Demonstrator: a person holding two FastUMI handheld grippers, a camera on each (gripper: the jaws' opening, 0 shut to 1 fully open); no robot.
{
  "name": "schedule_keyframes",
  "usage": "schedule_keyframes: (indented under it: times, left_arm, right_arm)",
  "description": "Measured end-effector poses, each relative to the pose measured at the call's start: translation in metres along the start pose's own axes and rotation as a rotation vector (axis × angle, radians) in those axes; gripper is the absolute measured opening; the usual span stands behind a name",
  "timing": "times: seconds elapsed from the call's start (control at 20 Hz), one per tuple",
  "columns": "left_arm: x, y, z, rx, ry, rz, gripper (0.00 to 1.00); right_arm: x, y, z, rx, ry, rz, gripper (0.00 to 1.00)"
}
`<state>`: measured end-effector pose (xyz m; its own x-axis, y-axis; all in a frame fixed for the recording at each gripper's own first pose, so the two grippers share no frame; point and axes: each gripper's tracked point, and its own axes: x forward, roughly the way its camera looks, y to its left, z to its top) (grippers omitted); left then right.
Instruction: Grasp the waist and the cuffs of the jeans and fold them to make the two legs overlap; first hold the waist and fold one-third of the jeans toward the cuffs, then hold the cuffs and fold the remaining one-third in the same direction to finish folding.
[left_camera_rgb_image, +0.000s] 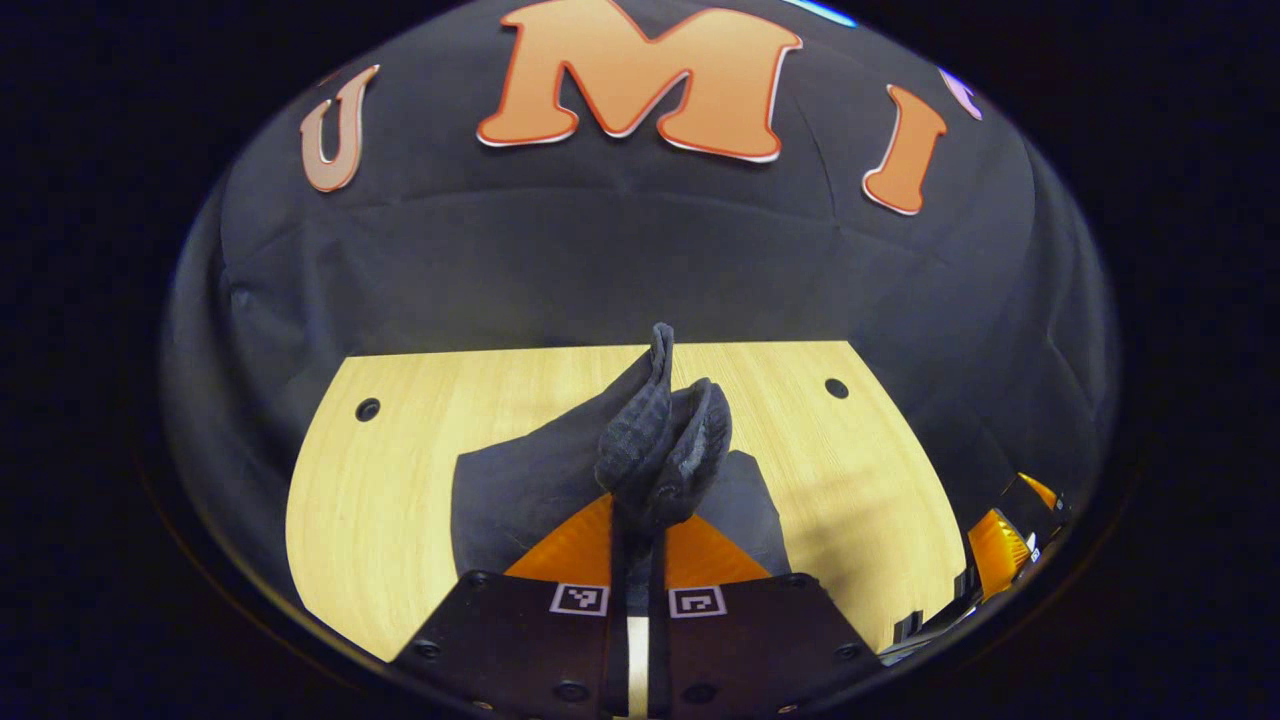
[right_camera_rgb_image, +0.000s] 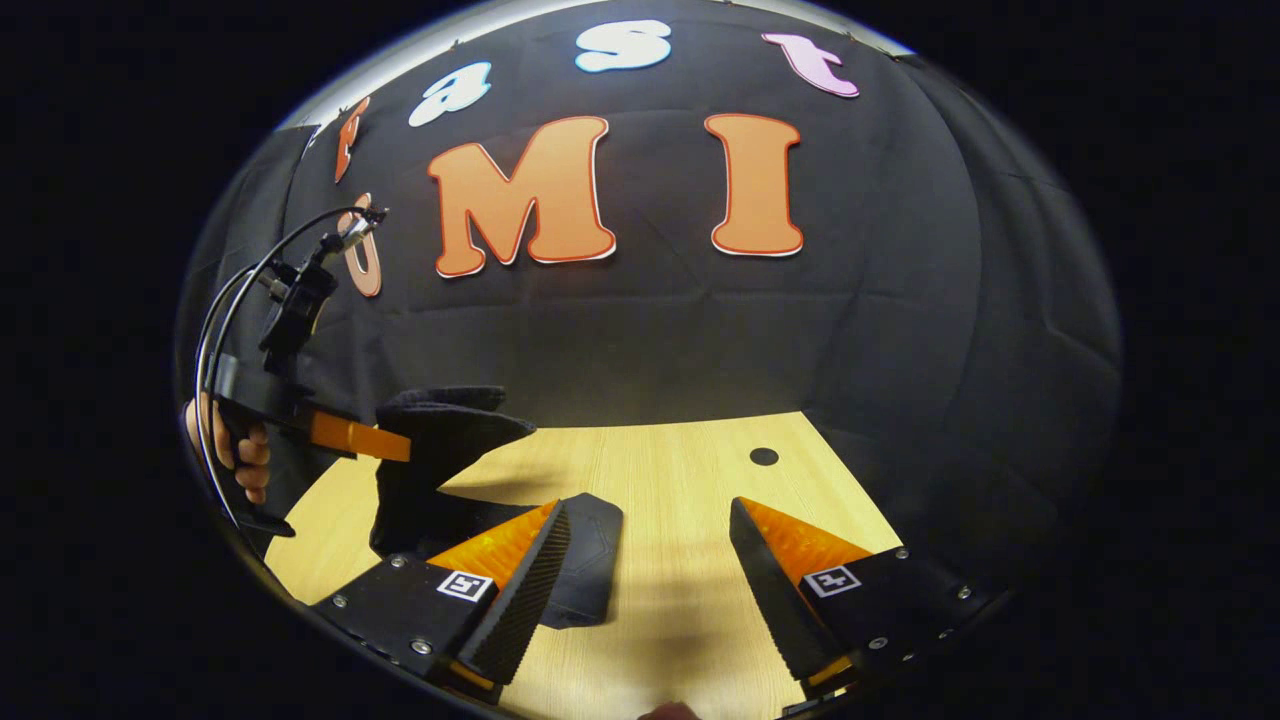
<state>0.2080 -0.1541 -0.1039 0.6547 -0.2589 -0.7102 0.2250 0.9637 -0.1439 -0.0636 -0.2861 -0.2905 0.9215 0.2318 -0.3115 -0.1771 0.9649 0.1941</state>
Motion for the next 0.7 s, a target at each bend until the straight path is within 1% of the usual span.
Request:
schedule_keyframes:
  times: [0.35, 0.45, 0.55, 0.6, 0.65, 0.7]
  left_arm:
    - [0.035, -0.057, -0.048, 0.067, 0.108, -0.020, 0.07]
    - [0.044, -0.063, -0.058, 0.097, 0.123, -0.009, 0.08]
    - [0.042, -0.067, -0.067, 0.124, 0.141, -0.007, 0.08]
    - [0.041, -0.070, -0.072, 0.130, 0.147, -0.026, 0.10]
    - [0.040, -0.073, -0.074, 0.126, 0.143, -0.047, 0.17]
    - [0.037, -0.076, -0.074, 0.118, 0.131, -0.066, 0.22]
  right_arm:
    - [0.002, -0.009, -0.006, -0.027, 0.027, 0.030, 0.97]
    - [0.002, -0.012, -0.008, -0.034, 0.031, 0.035, 0.97]
    - [0.003, -0.011, -0.008, -0.032, 0.036, 0.045, 0.97]
    - [0.004, -0.010, -0.008, -0.030, 0.037, 0.050, 0.97]
    - [0.006, -0.007, -0.007, -0.030, 0.035, 0.054, 0.97]
    - [0.006, -0.005, -0.005, -0.033, 0.034, 0.057, 0.97]
